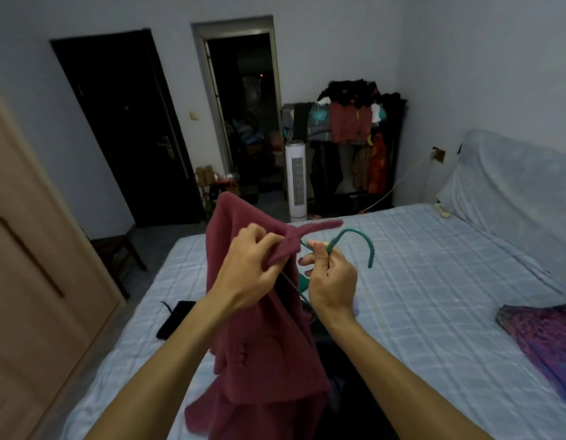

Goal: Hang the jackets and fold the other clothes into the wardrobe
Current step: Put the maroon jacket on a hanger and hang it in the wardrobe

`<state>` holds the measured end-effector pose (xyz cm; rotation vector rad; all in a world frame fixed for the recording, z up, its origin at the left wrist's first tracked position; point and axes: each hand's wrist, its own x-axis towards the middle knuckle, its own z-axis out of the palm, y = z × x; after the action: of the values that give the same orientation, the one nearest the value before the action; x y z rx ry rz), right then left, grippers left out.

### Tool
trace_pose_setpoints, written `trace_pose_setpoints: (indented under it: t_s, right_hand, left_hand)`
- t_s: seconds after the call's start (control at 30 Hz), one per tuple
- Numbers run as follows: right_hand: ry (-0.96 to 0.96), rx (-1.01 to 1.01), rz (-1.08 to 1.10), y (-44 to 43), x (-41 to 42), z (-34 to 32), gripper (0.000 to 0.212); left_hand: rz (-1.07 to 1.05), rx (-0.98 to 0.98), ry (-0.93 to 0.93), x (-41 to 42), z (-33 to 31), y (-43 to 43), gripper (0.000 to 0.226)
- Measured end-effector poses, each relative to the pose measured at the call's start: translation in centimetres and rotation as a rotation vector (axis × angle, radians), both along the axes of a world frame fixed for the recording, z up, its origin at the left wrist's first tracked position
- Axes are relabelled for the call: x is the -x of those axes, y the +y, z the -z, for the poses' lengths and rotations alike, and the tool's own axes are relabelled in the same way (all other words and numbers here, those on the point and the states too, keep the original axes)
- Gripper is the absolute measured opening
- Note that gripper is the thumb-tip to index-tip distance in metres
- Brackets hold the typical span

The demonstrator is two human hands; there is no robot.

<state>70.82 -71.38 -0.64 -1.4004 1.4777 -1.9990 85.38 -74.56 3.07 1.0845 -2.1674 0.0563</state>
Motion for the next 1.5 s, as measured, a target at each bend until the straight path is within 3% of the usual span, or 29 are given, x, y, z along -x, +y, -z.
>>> trace_pose_setpoints:
  t_s: [0.07,0.17,0.27,0.33,0.43,0.6,0.8,0.9,0.97,1.03,1.1,1.17,1.23,1.3,1.43,1.5]
  right_hand:
    - [0.019,0.068,0.001,1.2,-0.6,-0.5,0.03]
    - [0.037,0.113,-0.029,2.7,-1.9,-0.7,0.042]
    - [0.03,0.087,-0.072,3.7,-2.6,-0.4,0.039]
    - [0.076,0.067,-0.123,4.4,-2.2,-0.7,0.035]
    - [0.2,-0.022,-0.305,5.3,-0.6,-2.2,0.031]
    - [0.019,-0.449,-0.466,3.4,4.0,-2.3,0.057]
    - [0.245,-0.793,-0.649,1.9,4.7,2.6,0.04]
    - [0.24,-0.931,-0.763,1.6,4.8,4.0,0.043]
    - [0.147,-0.936,-0.788,1.3,4.9,5.3,0.041]
    - [0.107,-0.813,-0.758,1.2,4.4,7.4,0.039]
    - [0.296,-0.722,-0.685,1.2,2.6,9.4,0.043]
    - [0.454,-0.76,-0.674,1.4,0.0,10.7,0.065]
    - [0.482,-0.763,-0.669,1.4,-3.0,11.4,0.08]
    - [0.512,-0.716,-0.626,1.2,-5.6,11.7,0.082]
    - [0.523,-0.814,-0.605,-0.2,-8.8,13.6,0.083]
    - [0.491,-0.909,-0.596,-0.9,-8.8,14.4,0.071]
  left_hand:
    - [-0.046,0.135,-0.126,-0.7,-0.7,0.3,0.048]
    - [-0.074,0.061,-0.214,-1.1,-2.7,0.4,0.062]
    - [-0.1,0.203,-0.453,-1.1,-3.9,1.0,0.027]
    - [-0.06,0.188,-0.498,-1.6,-4.3,1.6,0.022]
    - [-0.016,0.165,-0.479,-3.2,-3.7,2.4,0.022]
    - [-0.021,0.181,-0.388,-6.6,-2.2,3.3,0.016]
    - [-0.021,0.264,-0.422,-8.9,-2.3,3.5,0.029]
    - [-0.033,0.313,-0.399,-10.3,-2.4,3.8,0.027]
    - [-0.041,0.322,-0.341,-11.2,-2.5,4.2,0.019]
    - [-0.066,0.304,-0.279,-11.9,-2.2,4.8,0.014]
    - [-0.086,0.297,-0.24,-12.4,-1.8,5.2,0.01]
    - [-0.068,0.288,-0.207,-12.4,-1.5,5.5,0.009]
    - [-0.053,0.287,-0.175,-12.2,-1.4,5.8,0.025]
    - [-0.048,0.303,-0.124,-11.9,-1.4,6.2,0.045]
    - [-0.029,0.343,-0.048,-12.1,-1.7,7.1,0.046]
    - [-0.036,0.352,-0.035,-12.6,-1.8,7.4,0.048]
